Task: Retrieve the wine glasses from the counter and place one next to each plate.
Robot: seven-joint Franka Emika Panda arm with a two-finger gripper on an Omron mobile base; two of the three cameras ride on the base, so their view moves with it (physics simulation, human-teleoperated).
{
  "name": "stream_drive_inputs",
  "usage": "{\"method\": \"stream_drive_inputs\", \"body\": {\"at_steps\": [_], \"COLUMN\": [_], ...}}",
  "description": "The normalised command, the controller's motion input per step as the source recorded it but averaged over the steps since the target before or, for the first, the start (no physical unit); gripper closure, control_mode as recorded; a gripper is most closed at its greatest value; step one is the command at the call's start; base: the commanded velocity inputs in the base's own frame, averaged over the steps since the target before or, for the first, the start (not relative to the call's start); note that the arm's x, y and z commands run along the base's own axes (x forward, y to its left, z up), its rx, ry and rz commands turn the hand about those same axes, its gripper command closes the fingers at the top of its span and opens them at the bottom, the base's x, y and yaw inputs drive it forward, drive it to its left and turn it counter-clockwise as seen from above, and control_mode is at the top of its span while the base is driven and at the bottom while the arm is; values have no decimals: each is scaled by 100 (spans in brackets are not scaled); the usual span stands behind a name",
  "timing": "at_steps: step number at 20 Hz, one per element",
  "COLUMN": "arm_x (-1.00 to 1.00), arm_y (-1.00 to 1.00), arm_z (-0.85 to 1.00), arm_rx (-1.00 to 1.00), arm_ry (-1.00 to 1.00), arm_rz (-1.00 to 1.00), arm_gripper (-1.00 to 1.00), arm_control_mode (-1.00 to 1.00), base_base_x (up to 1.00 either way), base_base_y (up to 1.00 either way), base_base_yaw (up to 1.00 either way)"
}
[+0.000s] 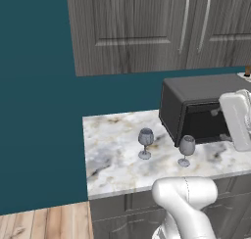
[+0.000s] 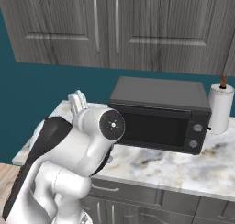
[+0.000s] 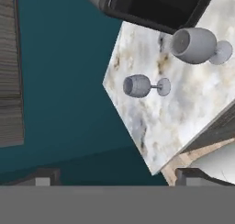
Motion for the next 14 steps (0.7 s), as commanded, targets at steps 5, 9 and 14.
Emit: {"method": "stream_drive_inputs", "body": {"at_steps": [5,9,14], "arm_x": [5,21,24], "arm_y": [-56,-56,-39], "arm_z": [-2,0,-1], "arm_rx": [59,48,29], "arm_ry": [16,21,36], "arm_rz": [0,2,2], "arm_gripper": [-100,-100,-100], "arm_control_mode": [-100,-100,-100], "base_base_x": [0,0,0], "base_base_y": [0,0,0], "base_base_yaw": [0,0,0]}}
